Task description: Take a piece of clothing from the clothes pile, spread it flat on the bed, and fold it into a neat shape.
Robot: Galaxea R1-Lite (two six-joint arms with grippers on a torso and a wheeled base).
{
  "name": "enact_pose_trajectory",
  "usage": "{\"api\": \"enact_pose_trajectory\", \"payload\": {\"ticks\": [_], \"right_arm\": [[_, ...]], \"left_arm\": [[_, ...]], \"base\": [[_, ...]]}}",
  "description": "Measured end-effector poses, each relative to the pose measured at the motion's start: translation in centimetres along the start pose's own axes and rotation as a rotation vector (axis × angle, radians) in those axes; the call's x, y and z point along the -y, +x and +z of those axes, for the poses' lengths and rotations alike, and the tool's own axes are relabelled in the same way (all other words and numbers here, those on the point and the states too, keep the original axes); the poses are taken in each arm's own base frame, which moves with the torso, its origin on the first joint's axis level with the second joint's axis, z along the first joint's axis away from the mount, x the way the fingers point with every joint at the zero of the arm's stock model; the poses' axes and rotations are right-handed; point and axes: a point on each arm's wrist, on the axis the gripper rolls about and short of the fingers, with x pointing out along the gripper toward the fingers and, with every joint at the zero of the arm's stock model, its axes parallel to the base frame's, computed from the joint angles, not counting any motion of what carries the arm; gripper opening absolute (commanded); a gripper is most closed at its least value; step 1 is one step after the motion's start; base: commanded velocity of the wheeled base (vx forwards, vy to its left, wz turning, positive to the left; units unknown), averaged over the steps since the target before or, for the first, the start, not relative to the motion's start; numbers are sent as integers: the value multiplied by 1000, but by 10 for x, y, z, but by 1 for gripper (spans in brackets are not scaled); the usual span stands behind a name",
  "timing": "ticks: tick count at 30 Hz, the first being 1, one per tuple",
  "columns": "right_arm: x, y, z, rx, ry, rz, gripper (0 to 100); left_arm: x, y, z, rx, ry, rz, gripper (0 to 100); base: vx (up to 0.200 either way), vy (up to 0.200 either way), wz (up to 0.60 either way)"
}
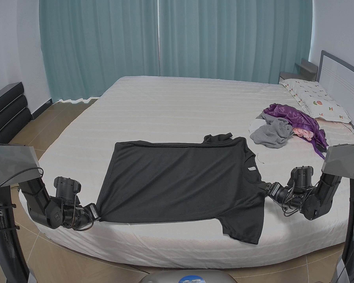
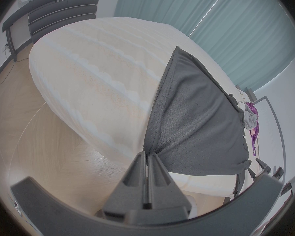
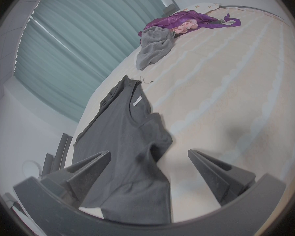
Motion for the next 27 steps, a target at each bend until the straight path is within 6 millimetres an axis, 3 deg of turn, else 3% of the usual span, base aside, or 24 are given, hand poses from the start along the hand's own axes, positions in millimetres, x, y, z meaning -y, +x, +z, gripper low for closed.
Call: {"api": "enact_pose_trajectory", "payload": {"ticks": [9,15,23,24,27], "right_arm": [[8,-34,-35,-98,-87,85,100],[8,-32,-55,-158,-119,89,100],[6,-25,-62,-170,-135,92,100],[6,-25,-62,-169,-136,91,0],[6,-22,-63,-169,-148,90,0]], "left_arm": [[0,0,0,0,-11,-2,0],[1,0,1,1,-22,-5,0],[1,0,1,2,-22,-6,0],[1,0,1,2,-22,-7,0],[1,0,1,2,-22,-6,0]], "base": [[0,0,0],[0,0,0],[0,0,0],[0,0,0],[0,0,0]]}}
